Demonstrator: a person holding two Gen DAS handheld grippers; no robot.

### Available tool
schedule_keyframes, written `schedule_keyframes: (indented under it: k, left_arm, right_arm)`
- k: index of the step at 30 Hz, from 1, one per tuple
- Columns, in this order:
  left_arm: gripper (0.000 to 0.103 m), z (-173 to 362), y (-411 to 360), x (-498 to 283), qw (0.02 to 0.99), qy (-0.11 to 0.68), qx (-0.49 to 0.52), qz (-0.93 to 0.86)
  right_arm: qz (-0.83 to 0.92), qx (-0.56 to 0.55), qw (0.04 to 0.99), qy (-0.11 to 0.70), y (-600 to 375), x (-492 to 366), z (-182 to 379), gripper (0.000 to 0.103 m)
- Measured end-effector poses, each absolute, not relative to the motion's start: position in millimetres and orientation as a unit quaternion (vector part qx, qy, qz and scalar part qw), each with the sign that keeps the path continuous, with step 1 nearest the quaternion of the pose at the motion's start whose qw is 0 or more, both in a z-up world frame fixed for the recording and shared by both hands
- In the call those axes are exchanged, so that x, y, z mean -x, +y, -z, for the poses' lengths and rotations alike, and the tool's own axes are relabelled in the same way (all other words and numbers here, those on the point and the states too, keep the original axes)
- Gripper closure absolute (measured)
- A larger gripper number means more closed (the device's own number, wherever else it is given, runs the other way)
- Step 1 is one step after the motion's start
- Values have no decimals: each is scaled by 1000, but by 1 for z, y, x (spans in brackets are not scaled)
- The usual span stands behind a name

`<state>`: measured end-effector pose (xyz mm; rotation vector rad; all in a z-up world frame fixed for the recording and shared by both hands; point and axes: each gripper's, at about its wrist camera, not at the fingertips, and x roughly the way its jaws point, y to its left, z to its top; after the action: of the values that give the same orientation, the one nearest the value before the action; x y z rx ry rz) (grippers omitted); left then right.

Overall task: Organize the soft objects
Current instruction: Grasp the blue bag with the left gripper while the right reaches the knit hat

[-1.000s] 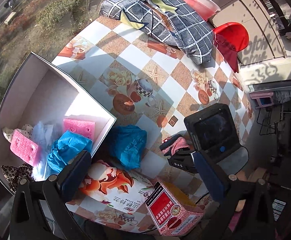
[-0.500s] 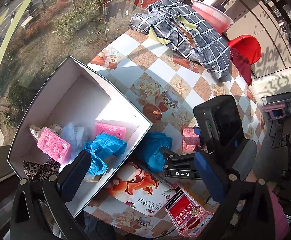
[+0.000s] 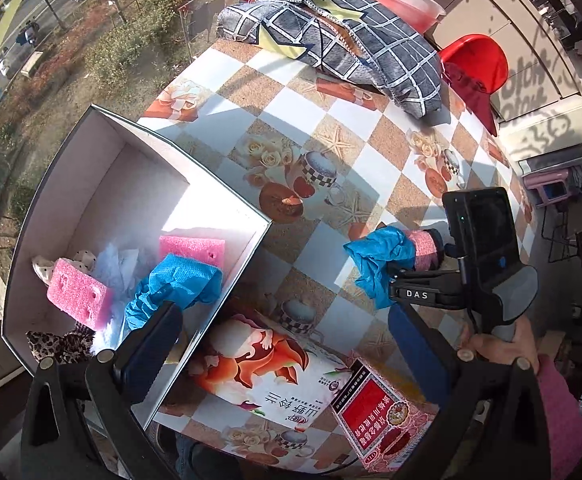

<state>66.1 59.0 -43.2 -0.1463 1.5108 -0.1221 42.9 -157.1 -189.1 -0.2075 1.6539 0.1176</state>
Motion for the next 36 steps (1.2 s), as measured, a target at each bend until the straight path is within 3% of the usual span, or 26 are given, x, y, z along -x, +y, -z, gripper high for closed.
schedule_keyframes:
  k: [6, 8, 10, 14, 17, 20, 29, 36]
  left_arm:
    - [0, 74, -6, -73, 702, 702, -15, 118]
    - [0, 85, -25, -76, 687, 711, -34, 142]
    - [0, 93, -44, -77, 677, 715, -64, 161]
    - [0, 108, -90, -80, 654, 717, -131, 200]
    - [0, 120, -125, -83, 641, 717, -160, 223]
    - [0, 135, -159, -84, 634, 708, -206, 231]
    - [0, 173, -210, -80, 609, 694, -293, 248]
    - [0, 201, -224, -81, 590, 694, -329, 248]
  right_arm:
    - [30, -90, 649, 755, -288, 7, 188, 0]
    - [2, -209, 664, 718, -321, 30, 171, 0]
    - [41, -255, 689, 677, -351, 45, 153, 0]
    - [120, -270, 686, 665, -389, 21, 147, 0]
    - [96, -274, 677, 676, -365, 2, 163, 0]
    - [125, -219, 658, 710, -364, -11, 180, 0]
    - [178, -319, 646, 670, -429, 78, 174, 0]
    - [163, -288, 656, 679, -411, 52, 186, 0]
